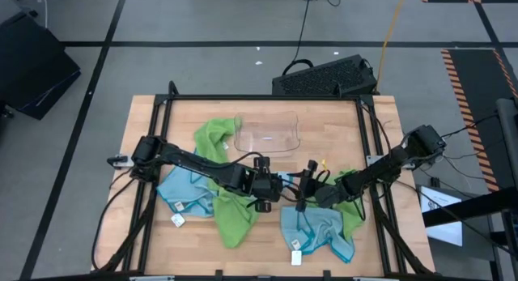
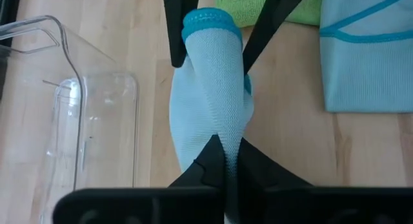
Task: Fold microfiber towels
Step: Put the folded top right blue microfiber cloth into the transparent bin
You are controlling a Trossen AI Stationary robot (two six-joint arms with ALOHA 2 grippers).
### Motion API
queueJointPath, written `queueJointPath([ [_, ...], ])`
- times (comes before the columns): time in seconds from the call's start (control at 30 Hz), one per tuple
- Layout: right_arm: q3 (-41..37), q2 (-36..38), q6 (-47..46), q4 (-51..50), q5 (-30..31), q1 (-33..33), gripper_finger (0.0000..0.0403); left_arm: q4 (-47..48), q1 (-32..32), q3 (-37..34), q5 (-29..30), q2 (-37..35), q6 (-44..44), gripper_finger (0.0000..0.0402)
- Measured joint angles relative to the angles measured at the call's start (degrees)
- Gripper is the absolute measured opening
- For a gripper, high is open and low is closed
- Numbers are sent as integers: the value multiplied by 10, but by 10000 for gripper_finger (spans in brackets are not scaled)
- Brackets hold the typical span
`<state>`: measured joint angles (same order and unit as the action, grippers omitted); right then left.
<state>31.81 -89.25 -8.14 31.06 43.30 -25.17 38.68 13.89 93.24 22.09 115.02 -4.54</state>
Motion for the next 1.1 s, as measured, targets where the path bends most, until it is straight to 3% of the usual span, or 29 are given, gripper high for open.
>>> queueJointPath([
  [0.13,0,0,50,11,-42,0,178,0,-1,0,0,0,1,10],
  [0.37,0,0,58,38,-50,17,266,-8,-1,0,0,0,2,21],
  [0.43,0,0,50,42,-83,29,288,-20,-1,0,0,0,11,14],
  [0.57,0,0,41,40,-117,44,301,-35,-2,0,1,0,25,10],
  [0.73,0,0,43,17,-88,46,264,-21,-7,0,0,0,18,24],
  [1.1,0,0,31,-56,-27,50,106,-26,-8,0,6,-17,32,19],
])
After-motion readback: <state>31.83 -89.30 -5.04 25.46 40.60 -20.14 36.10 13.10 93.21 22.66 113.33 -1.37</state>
